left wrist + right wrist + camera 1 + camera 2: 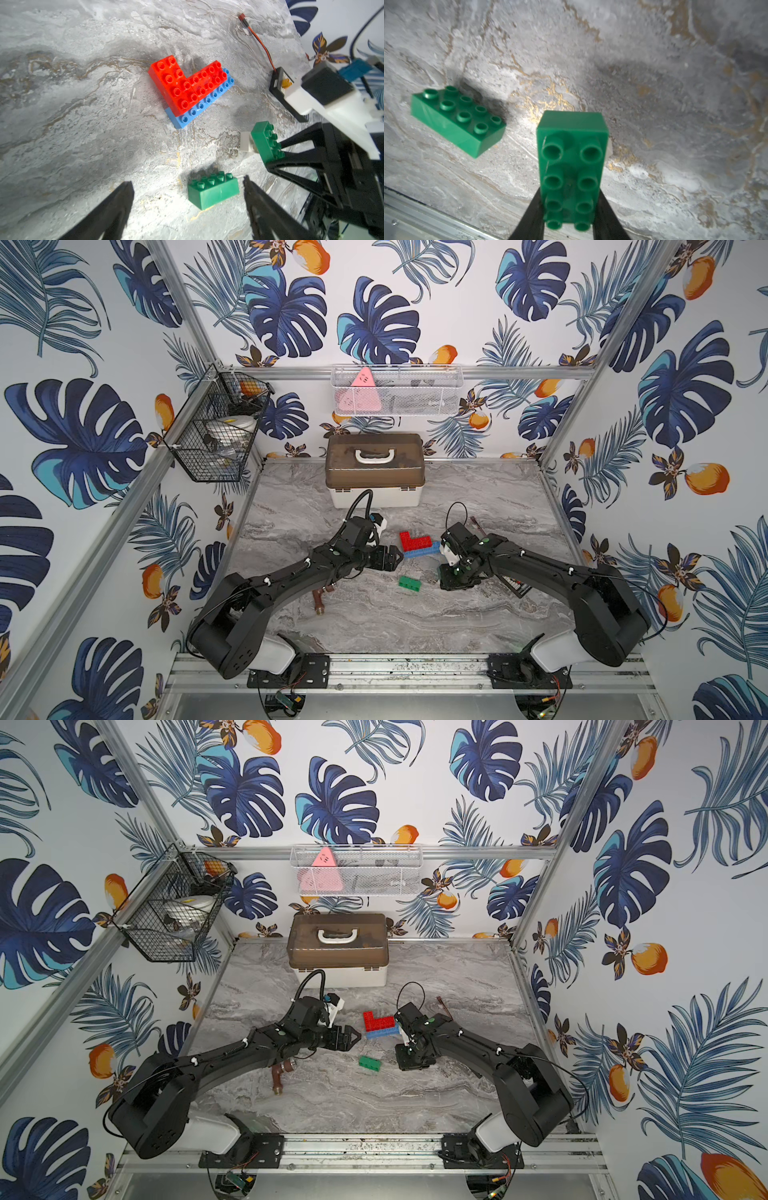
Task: Assemble a small pinwheel with lego
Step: Adjust the lego brick at the center of the board.
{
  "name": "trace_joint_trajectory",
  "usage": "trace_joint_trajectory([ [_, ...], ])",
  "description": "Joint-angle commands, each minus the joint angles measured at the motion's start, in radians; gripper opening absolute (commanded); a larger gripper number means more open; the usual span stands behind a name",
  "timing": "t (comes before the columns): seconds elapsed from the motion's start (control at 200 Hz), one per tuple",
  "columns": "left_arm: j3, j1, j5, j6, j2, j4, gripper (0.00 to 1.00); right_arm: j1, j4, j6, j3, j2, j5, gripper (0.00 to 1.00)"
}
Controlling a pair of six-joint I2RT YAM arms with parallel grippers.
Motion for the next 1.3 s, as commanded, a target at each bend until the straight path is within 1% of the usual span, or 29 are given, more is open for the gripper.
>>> trace_joint_trajectory([
  [0.0, 0.062, -0.010, 0.079, 0.279, -0.010, -0.097, 0.87, 0.010, -0.029, 0.030, -0.041, -0.028, -0.031, 0.27],
  [0.09, 0.121, -0.013, 0.147, 0.550, 0.002, -0.206, 0.87, 0.023, -0.023, 0.040, -0.089, -0.044, -0.053, 0.28],
  [0.13, 0.134, -0.024, 0.148, 0.648, 0.007, -0.238, 0.87, 0.028, -0.021, 0.039, -0.104, -0.044, -0.049, 0.28],
  [0.16, 0.147, -0.030, 0.154, 0.686, 0.018, -0.247, 0.86, 0.029, -0.017, 0.038, -0.115, -0.042, -0.051, 0.29],
  [0.205, 0.166, -0.031, 0.200, 0.737, 0.045, -0.265, 0.87, 0.029, -0.024, 0.037, -0.125, -0.041, -0.055, 0.29],
  [0.235, 0.190, -0.034, 0.220, 0.803, 0.074, -0.310, 0.86, 0.029, -0.029, 0.038, -0.130, -0.038, -0.066, 0.29],
  [0.325, 0.266, -0.055, 0.187, 0.998, 0.160, -0.467, 0.83, 0.038, -0.061, 0.069, -0.143, -0.040, -0.101, 0.30],
  [0.38, 0.273, -0.056, 0.170, 1.045, 0.186, -0.464, 0.82, 0.050, -0.075, 0.090, -0.146, -0.044, -0.094, 0.30],
  [0.435, 0.262, -0.056, 0.185, 1.098, 0.193, -0.435, 0.81, 0.054, -0.075, 0.097, -0.149, -0.055, -0.077, 0.30],
  [0.515, 0.239, -0.064, 0.153, 1.126, 0.196, -0.339, 0.80, 0.048, -0.093, 0.102, -0.137, -0.093, -0.038, 0.32],
  [0.641, 0.296, -0.105, 0.113, 1.190, 0.243, -0.398, 0.73, 0.032, -0.091, 0.100, -0.101, -0.184, -0.032, 0.35],
  [0.721, 0.282, -0.136, 0.058, 1.217, 0.254, -0.400, 0.69, 0.011, -0.121, 0.096, -0.068, -0.196, -0.037, 0.36],
  [0.756, 0.276, -0.137, 0.065, 1.226, 0.258, -0.400, 0.67, 0.000, -0.131, 0.099, -0.064, -0.196, -0.034, 0.36],
  [0.856, 0.255, -0.141, 0.058, 1.238, 0.273, -0.389, 0.61, -0.061, -0.117, 0.107, -0.100, -0.184, -0.022, 0.37],
  [0.916, 0.255, -0.141, 0.034, 1.247, 0.285, -0.397, 0.59, -0.164, -0.131, 0.077, -0.107, -0.148, -0.045, 0.37],
  [0.956, 0.257, -0.141, 0.034, 1.256, 0.293, -0.401, 0.58, -0.199, -0.129, 0.069, -0.106, -0.132, -0.042, 0.37],
  [1.046, 0.266, -0.161, 0.032, 1.258, 0.305, -0.417, 0.52, -0.225, -0.107, 0.061, -0.098, -0.091, -0.043, 0.38],
  [1.111, 0.232, -0.192, 0.001, 1.240, 0.287, -0.375, 0.48, -0.231, -0.113, 0.040, -0.084, -0.034, -0.034, 0.41],
  [1.156, 0.189, -0.219, -0.033, 1.220, 0.268, -0.320, 0.48, -0.234, -0.107, 0.032, -0.082, -0.003, -0.042, 0.45],
  [1.241, 0.107, -0.259, -0.114, 1.184, 0.257, -0.186, 0.52, -0.235, -0.084, 0.033, -0.093, 0.007, -0.044, 0.48],
  [1.296, 0.087, -0.267, -0.140, 1.171, 0.272, -0.159, 0.53, -0.236, -0.083, 0.032, -0.093, 0.001, -0.043, 0.51],
])
